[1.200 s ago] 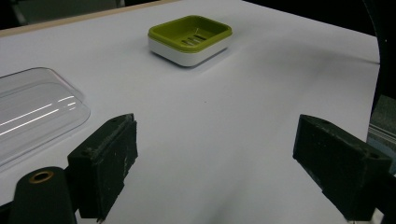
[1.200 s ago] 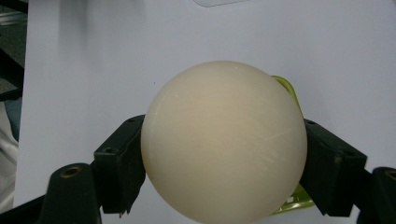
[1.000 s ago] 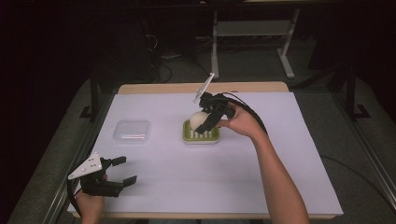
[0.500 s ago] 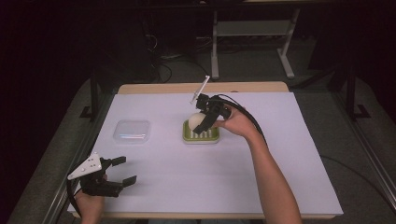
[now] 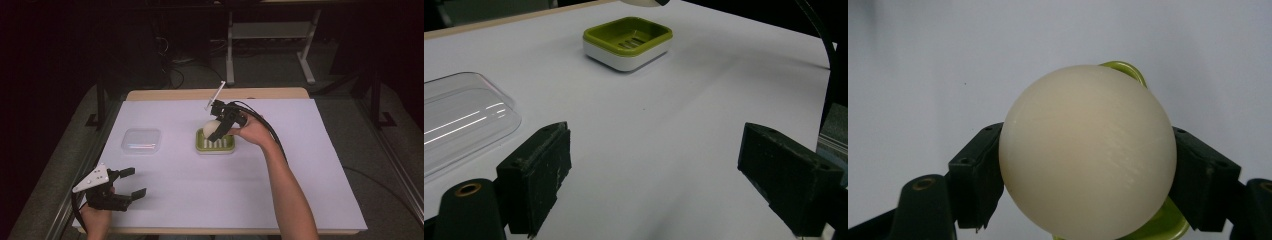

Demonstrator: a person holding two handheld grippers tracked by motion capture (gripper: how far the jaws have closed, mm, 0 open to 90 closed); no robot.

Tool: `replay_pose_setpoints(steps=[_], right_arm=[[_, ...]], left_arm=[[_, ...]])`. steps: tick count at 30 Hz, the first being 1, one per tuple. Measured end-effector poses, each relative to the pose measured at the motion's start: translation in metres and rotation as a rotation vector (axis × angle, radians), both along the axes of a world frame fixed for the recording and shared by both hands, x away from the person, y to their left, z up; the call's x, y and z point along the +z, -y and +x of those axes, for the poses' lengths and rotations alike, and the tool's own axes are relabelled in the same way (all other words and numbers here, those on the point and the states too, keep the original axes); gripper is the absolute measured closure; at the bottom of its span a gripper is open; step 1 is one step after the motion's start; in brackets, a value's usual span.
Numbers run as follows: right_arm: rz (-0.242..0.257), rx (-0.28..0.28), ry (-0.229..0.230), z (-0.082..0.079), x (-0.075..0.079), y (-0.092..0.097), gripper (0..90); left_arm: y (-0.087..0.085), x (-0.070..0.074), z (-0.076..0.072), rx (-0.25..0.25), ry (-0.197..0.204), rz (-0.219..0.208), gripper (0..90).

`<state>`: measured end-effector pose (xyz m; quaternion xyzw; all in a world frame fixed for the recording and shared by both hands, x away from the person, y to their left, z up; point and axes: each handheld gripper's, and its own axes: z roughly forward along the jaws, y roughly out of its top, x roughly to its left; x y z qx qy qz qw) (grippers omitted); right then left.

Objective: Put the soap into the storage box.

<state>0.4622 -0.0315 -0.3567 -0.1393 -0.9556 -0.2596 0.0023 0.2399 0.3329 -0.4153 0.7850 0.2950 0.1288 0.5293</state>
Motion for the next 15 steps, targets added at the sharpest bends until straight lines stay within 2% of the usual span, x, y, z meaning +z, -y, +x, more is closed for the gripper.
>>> replay_pose_setpoints(steps=[4,15], right_arm=[[-0.002,-0.014,-0.021,0.003,-0.004,0.000,23.1],[-0.018,-0.025,-0.036,0.008,-0.016,-0.003,23.2]], left_arm=[[0.000,0.000,0.000,0.002,-0.005,-0.004,13.1],[0.000,0.000,0.000,0.004,-0.006,-0.006,13.1]])
